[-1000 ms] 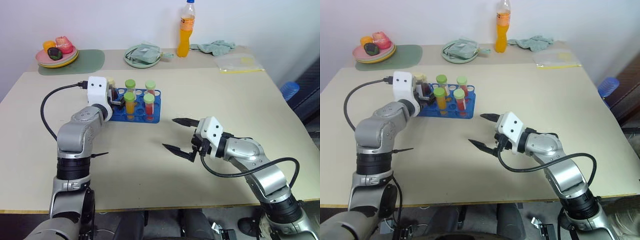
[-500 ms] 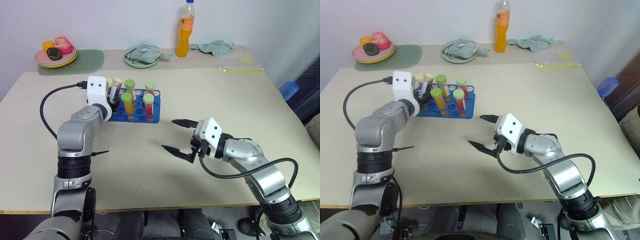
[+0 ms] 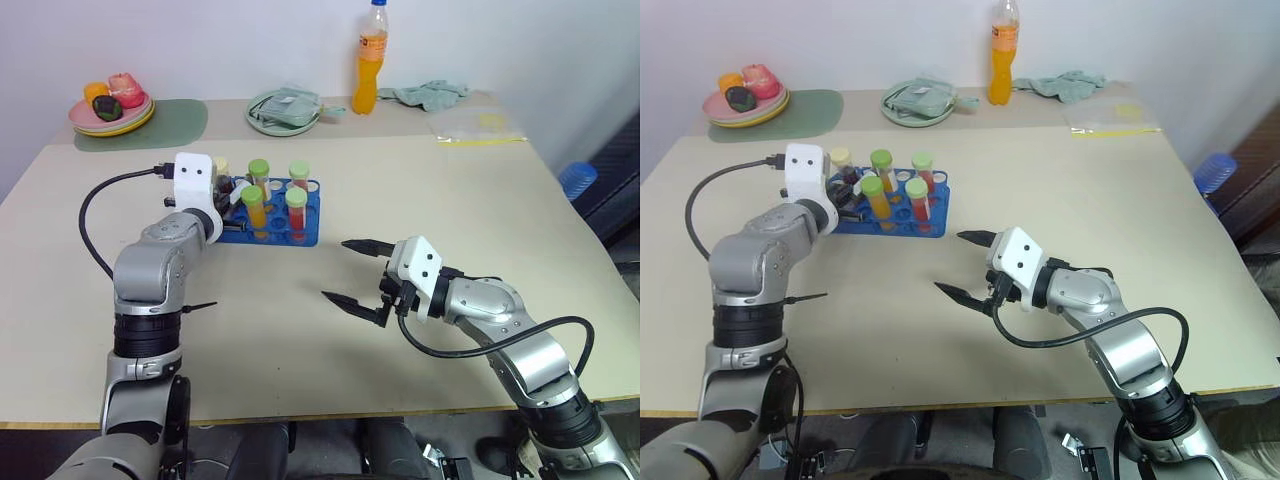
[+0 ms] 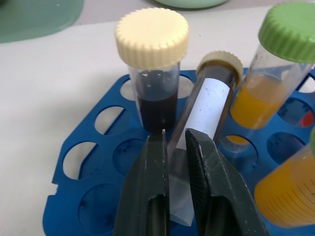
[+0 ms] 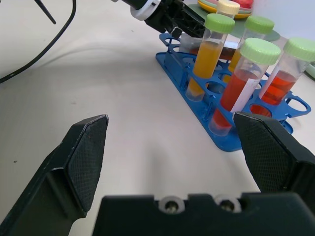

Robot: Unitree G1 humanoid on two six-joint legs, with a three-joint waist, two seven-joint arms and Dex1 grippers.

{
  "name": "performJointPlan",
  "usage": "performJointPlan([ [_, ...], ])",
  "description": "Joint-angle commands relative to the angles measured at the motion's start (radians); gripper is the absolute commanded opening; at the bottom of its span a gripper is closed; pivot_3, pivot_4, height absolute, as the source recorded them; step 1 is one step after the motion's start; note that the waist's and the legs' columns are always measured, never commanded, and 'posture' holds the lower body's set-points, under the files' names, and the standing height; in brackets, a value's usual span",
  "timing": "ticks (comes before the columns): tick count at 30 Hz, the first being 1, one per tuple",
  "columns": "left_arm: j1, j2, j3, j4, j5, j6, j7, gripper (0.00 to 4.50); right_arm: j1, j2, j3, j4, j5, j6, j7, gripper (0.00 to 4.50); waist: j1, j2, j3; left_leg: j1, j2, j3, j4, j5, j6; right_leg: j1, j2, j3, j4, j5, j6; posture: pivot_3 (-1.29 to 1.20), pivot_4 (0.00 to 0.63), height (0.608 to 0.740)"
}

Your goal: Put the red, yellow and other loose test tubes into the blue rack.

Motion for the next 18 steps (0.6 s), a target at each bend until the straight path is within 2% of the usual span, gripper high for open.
performJointPlan([
  [1,-0.046,0.023,0.006,-0.029,-0.014,0.05,-0.027,0.47,0.001,0.006,-0.009,-0.022,0.009,-0.015,0.0,4.5,0.0,0.0,0.0,0.0,0.0,0.0,0.0,0.0,0.0,0.0,0.0,0.0,0.0,0.0,0.0,0.0,0.15,0.74],
  [2,-0.051,0.031,0.004,-0.027,-0.016,0.046,-0.043,0.47,0.0,0.007,-0.008,-0.022,0.009,-0.014,0.001,4.5,0.0,0.0,0.0,0.0,0.0,0.0,0.0,0.0,0.0,0.0,0.0,0.0,0.0,0.0,0.0,0.0,0.15,0.74],
  [5,-0.069,0.039,0.009,-0.024,-0.015,0.046,-0.054,1.26,-0.003,0.008,-0.006,-0.022,0.009,-0.012,0.001,4.5,0.0,0.0,0.0,0.0,0.0,0.0,0.0,0.0,0.0,0.0,0.0,0.0,0.0,0.0,0.0,0.0,0.15,0.74],
  [10,-0.108,0.076,-0.021,0.002,-0.009,0.147,-0.072,3.74,-0.007,0.01,-0.007,-0.018,0.01,-0.011,0.001,4.5,-0.001,0.0,0.0,0.0,0.0,0.0,0.0,0.0,0.0,0.0,0.0,0.0,0.0,0.0,0.0,0.0,0.15,0.74],
  [15,-0.153,0.154,-0.124,0.074,-0.009,0.258,-0.137,3.74,-0.011,0.015,-0.006,-0.012,0.009,-0.012,0.001,4.5,-0.001,0.0,0.0,0.0,0.0,0.0,0.0,0.0,0.0,0.0,0.0,0.0,0.001,0.0,0.0,0.0,0.15,0.74],
  [18,-0.164,0.149,-0.114,0.104,-0.018,0.265,-0.152,3.74,-0.013,0.017,-0.006,-0.01,0.007,-0.014,-0.001,4.5,-0.001,0.0,0.0,0.0,0.0,0.0,0.0,0.0,0.0,0.0,0.0,0.0,0.001,0.0,0.0,0.0,0.15,0.74],
])
